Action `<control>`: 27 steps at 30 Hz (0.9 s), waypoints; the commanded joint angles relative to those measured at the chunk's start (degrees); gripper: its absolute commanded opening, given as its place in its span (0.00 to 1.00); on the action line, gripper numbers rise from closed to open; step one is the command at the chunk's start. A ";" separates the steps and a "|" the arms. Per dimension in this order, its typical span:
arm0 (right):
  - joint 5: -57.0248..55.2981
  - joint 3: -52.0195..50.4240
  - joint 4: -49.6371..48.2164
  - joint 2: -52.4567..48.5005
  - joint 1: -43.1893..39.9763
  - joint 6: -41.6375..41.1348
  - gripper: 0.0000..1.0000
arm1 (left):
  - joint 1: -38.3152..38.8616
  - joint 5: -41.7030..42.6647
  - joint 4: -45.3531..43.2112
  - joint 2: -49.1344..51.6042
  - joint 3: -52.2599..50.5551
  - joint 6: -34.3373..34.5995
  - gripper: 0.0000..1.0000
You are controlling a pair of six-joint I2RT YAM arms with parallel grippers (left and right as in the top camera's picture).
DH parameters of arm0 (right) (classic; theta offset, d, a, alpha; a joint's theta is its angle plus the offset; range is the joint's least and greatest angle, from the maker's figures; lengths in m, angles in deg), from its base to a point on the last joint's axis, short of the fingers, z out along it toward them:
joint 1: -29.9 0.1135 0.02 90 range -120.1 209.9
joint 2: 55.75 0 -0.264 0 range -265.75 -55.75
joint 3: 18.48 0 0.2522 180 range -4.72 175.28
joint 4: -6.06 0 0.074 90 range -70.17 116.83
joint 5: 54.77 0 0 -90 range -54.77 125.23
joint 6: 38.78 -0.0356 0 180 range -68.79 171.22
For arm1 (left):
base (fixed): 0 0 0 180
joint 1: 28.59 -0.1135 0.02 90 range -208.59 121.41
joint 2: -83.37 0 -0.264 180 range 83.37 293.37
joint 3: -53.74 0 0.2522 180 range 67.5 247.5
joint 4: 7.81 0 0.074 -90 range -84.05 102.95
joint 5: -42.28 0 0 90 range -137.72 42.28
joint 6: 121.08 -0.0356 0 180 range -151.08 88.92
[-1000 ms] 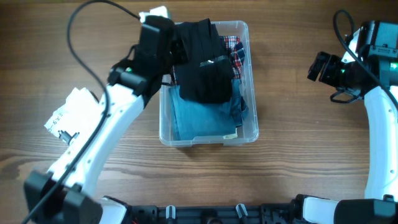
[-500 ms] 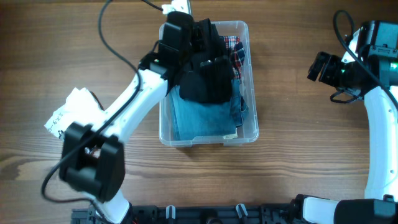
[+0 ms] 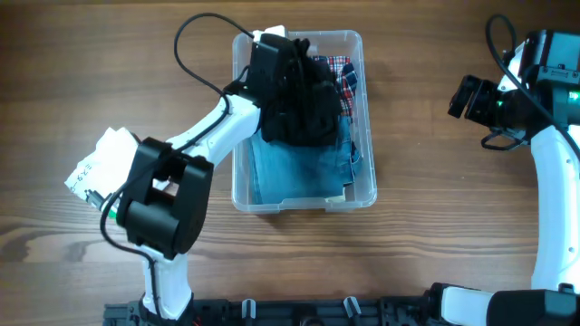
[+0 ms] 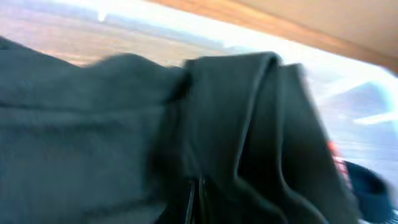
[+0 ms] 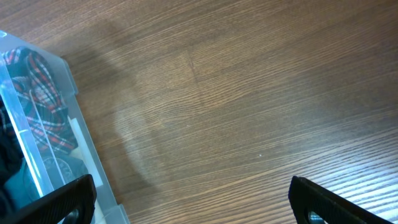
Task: Pack container
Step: 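Lower the black trousers onto the jeans and open the left gripper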
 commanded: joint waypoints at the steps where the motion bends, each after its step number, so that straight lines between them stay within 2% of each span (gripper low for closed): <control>1: -0.15 -0.09 -0.17 0.11 -0.07 0.72 1.00 | 1.79 3.34 0.20 -9.53 -0.46 -0.70 0.08; 6: -0.15 -0.09 -0.17 0.11 -0.07 0.72 1.00 | 4.55 3.32 5.68 -12.59 -0.46 -0.68 0.14; 14: -0.15 -0.09 -0.20 0.09 -0.07 0.72 1.00 | 8.24 3.32 23.26 -5.95 -0.76 -0.68 0.07; 18: -0.15 -0.09 -0.20 0.09 -0.07 0.72 1.00 | 8.22 3.32 24.74 -4.11 -0.66 -0.72 0.04; 24: -0.15 -0.09 -0.20 0.09 -0.07 0.72 1.00 | 4.94 2.34 21.62 -19.15 1.49 -0.63 0.05; 27: -0.15 -0.09 -0.20 0.09 -0.07 0.70 1.00 | 1.20 -0.87 27.65 -26.86 1.49 4.57 0.04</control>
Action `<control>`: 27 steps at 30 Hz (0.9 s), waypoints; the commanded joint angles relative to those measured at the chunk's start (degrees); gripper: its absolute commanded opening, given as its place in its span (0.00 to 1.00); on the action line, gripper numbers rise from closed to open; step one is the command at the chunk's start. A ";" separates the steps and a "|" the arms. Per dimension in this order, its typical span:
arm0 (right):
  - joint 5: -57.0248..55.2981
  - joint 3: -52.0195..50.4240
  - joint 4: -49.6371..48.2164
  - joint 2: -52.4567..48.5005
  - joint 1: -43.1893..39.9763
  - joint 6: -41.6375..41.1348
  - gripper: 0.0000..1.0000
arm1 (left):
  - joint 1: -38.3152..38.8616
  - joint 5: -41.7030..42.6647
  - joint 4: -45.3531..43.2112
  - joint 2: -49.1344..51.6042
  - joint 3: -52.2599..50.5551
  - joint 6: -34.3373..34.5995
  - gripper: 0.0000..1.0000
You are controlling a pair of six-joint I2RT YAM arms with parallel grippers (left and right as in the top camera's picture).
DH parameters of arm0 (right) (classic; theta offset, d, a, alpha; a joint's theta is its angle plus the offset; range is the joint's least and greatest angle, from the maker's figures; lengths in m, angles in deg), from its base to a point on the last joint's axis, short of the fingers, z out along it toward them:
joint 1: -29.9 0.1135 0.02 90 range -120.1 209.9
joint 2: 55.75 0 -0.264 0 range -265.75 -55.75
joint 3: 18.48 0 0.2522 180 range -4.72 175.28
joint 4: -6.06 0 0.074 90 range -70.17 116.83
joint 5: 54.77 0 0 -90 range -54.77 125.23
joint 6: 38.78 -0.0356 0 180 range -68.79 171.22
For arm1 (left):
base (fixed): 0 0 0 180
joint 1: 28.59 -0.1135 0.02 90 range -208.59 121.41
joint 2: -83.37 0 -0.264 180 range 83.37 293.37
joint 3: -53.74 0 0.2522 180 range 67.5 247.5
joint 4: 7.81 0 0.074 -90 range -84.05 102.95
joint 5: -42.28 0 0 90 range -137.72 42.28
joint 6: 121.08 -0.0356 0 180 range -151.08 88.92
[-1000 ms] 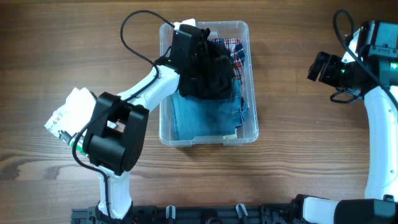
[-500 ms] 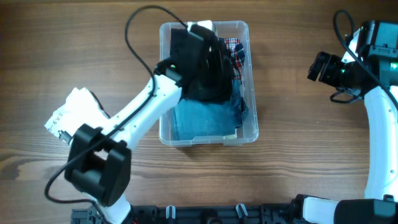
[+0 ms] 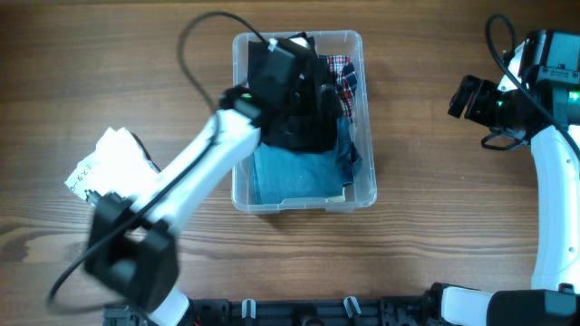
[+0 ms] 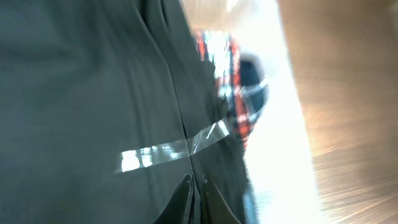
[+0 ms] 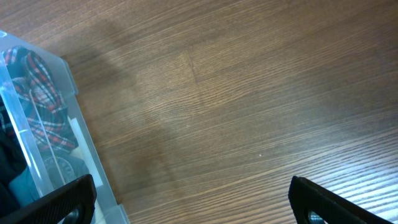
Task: Pack container
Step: 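Lower the black trousers onto the jeans and open the left gripper, then move the left gripper to the white printed t-shirt and grasp it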
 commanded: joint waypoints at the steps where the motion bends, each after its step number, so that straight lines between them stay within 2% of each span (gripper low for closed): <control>1: -0.15 -0.09 -0.17 0.09 -0.07 0.70 1.00 | -5.79 -3.72 6.82 -12.76 0.72 5.57 0.04; 3: -0.17 -0.09 -0.20 0.09 -0.07 0.72 1.00 | -11.34 -4.28 13.49 -18.05 0.72 5.97 0.05; 5: -0.15 -0.09 -0.20 0.09 -0.07 0.70 1.00 | -18.47 -4.72 21.11 -22.51 0.70 5.95 0.15; 7: -0.15 -0.09 -0.20 0.09 -0.07 0.70 1.00 | -26.01 -4.72 28.46 -25.33 0.70 5.92 0.22; 11: -0.15 -0.09 -0.20 0.09 -0.07 0.72 1.00 | -39.28 -6.21 40.24 -26.14 0.07 5.75 0.24; 14: -0.15 -0.09 -0.20 0.09 -0.07 0.72 1.00 | -46.27 -5.99 39.60 -26.14 -4.50 5.75 0.24; 17: -0.15 -0.09 -0.20 0.09 -0.07 0.70 1.00 | -52.48 -5.97 34.03 -26.03 -12.92 6.25 0.24; 22: -0.15 -0.09 -0.20 0.09 -0.07 0.72 1.00 | -56.94 -6.25 27.06 -25.40 -22.56 7.43 0.27; 23: -0.15 -0.09 -0.20 0.09 -0.07 0.72 1.00 | -57.57 -6.60 25.99 -25.09 -23.80 7.45 0.35; 25: -0.15 -0.09 -0.20 0.09 -0.07 0.72 1.00 | -58.05 -6.82 24.74 -24.55 -25.03 7.43 0.80; 26: -0.15 -0.09 -0.20 0.09 -0.07 0.70 1.00 | -58.05 -7.10 24.22 -24.20 -25.53 7.45 0.95; 27: -0.15 -0.09 -0.20 0.09 -0.07 0.74 1.00 | -58.05 -7.15 23.87 -23.76 -25.86 7.43 1.00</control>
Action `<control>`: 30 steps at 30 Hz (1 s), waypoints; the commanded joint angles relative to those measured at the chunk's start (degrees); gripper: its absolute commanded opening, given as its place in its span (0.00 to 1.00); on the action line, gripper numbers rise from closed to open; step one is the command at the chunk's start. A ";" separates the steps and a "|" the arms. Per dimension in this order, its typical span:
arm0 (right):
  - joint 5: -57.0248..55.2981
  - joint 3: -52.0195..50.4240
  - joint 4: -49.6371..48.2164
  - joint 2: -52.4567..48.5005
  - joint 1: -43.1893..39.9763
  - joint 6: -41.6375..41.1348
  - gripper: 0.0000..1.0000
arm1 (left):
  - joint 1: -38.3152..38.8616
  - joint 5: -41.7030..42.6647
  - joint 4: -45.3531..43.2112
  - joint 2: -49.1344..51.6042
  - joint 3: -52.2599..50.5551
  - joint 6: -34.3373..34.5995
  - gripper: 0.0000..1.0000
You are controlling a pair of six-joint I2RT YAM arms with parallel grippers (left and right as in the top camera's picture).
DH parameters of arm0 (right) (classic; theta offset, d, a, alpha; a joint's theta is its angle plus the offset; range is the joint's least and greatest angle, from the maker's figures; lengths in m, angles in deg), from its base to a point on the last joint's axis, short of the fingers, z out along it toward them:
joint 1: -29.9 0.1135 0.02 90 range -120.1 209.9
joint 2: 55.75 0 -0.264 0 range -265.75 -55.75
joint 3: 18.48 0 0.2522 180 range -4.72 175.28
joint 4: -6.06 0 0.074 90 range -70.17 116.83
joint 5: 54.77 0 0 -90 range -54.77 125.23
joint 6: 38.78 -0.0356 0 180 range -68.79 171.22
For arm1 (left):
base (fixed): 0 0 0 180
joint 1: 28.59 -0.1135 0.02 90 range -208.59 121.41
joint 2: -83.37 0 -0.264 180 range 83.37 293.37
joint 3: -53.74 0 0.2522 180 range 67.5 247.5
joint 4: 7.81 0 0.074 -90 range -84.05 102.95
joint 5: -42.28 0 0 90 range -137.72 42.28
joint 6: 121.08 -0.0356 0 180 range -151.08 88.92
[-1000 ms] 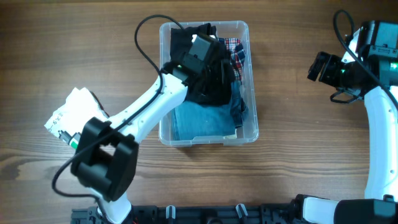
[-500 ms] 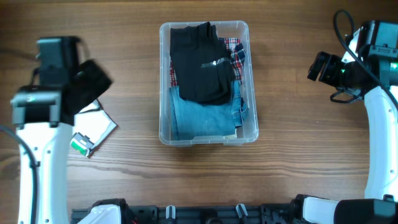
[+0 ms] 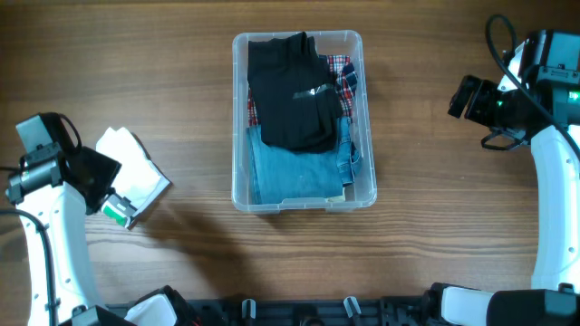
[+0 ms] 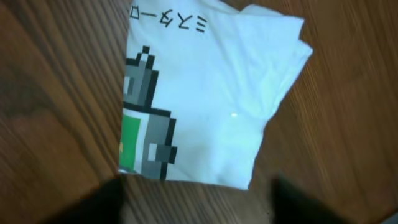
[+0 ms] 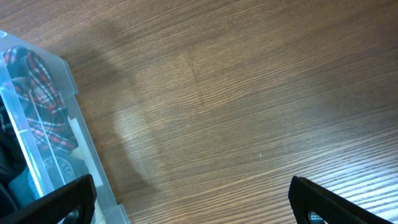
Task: Pack container
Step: 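Move the left gripper to the white printed t-shirt and grasp it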
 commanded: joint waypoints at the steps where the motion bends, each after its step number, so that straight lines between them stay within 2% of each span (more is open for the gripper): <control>1: -0.13 -0.09 -0.20 0.09 -0.07 0.68 1.00 | -0.61 -1.38 -1.25 1.90 -1.51 0.55 1.00; 13: -0.13 -0.09 -0.20 0.09 -0.07 0.72 1.00 | -0.61 -1.81 -2.05 12.96 -1.53 0.35 1.00; 23: -0.13 -0.09 -0.20 0.09 -0.07 0.70 1.00 | -0.61 -6.49 -2.38 13.92 -2.10 2.01 1.00; 30: -0.13 -0.09 -0.20 0.09 -0.07 0.72 1.00 | -0.61 -6.47 -8.72 13.94 -5.99 2.05 1.00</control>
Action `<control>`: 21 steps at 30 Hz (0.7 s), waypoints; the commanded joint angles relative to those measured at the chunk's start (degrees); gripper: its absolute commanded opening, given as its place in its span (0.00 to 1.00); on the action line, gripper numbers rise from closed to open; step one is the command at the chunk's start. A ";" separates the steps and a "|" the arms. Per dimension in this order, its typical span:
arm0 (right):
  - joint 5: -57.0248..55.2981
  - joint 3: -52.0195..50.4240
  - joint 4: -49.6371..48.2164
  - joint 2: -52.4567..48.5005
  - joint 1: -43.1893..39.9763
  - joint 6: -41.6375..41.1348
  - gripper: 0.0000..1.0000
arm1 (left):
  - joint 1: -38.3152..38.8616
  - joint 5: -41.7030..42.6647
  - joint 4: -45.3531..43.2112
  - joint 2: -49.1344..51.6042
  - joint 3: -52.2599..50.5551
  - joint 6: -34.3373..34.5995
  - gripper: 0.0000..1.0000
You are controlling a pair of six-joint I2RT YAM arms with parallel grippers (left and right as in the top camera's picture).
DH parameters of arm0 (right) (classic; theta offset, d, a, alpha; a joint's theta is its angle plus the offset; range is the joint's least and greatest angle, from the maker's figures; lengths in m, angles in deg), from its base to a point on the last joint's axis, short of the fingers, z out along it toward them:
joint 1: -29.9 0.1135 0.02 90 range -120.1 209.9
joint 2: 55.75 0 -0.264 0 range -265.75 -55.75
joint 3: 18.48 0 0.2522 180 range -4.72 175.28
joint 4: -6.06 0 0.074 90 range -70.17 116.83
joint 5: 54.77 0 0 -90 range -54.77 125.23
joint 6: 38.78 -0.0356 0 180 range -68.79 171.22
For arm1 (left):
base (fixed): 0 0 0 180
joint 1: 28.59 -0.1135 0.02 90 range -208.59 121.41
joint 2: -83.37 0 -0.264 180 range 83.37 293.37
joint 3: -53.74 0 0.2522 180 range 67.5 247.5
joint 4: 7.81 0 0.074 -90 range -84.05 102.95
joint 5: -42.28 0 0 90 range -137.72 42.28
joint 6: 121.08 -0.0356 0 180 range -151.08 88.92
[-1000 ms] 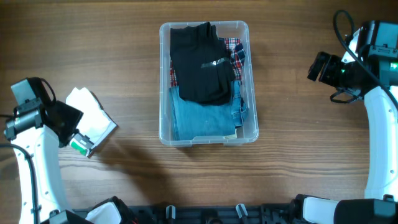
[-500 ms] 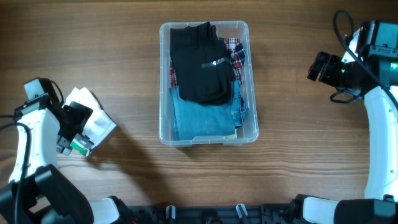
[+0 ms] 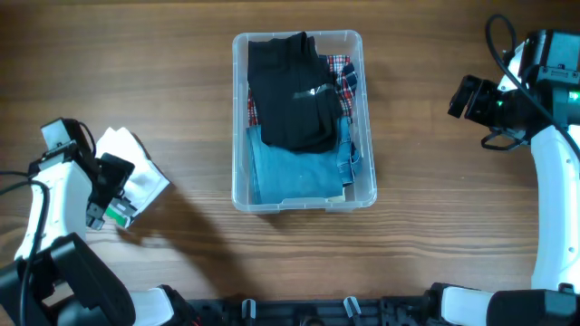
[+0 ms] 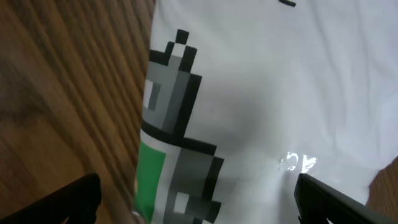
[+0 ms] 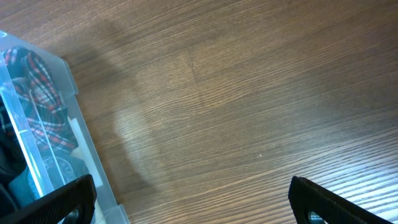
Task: Pack container
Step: 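Move the left gripper to the white printed t-shirt and grasp it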
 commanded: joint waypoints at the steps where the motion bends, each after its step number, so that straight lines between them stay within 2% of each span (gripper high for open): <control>1: -0.15 -0.09 -0.20 0.09 -0.07 0.70 1.00 | -0.37 -1.16 -1.73 0.52 -1.36 1.14 1.00; 10: -0.15 -0.09 -0.22 0.09 -0.07 0.72 1.00 | -0.37 -0.76 -2.84 1.40 -1.38 0.81 1.00; 21: -0.15 -0.09 -0.20 0.09 -0.07 0.70 1.00 | -0.35 -0.70 -6.01 13.49 -1.38 -0.76 1.00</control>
